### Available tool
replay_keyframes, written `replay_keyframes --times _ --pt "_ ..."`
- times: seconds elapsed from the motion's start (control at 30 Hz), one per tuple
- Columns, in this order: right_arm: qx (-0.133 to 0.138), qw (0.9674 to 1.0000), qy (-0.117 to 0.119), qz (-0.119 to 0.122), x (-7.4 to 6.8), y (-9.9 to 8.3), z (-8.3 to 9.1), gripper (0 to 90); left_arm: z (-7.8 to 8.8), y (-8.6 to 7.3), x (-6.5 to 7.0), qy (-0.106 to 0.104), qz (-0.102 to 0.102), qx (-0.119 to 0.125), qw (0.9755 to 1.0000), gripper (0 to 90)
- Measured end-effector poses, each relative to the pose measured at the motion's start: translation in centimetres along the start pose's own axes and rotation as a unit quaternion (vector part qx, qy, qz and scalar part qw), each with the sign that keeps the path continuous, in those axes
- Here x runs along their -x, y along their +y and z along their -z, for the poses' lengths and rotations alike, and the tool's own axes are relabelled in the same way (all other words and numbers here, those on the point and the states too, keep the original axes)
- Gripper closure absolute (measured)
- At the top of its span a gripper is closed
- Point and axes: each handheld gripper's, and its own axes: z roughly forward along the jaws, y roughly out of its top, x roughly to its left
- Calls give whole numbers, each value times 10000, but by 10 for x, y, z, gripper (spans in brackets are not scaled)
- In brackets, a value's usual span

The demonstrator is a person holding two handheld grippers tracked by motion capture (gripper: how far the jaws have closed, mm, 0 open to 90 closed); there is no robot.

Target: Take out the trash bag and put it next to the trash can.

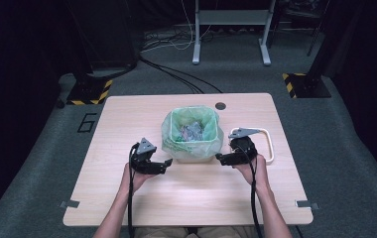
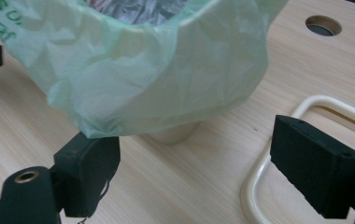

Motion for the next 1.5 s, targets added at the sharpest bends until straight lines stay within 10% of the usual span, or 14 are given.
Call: replay_keyframes --times 0.17,0.6,1.0,1.5 --pt "148 9997 -82 184 -6 3 2 261 -3 1 -5 -275 43 15 9996 211" --pt "310 9992 -12 269 -9 7 1 687 -10 5 -3 15 -63 182 9998 526" --pt "471 9989 -43 60 -6 3 3 848 -17 10 1 45 134 357 9993 883" --pt "843 9963 -180 3 -3 15 24 894 5 35 2 -66 68 731 9973 900"
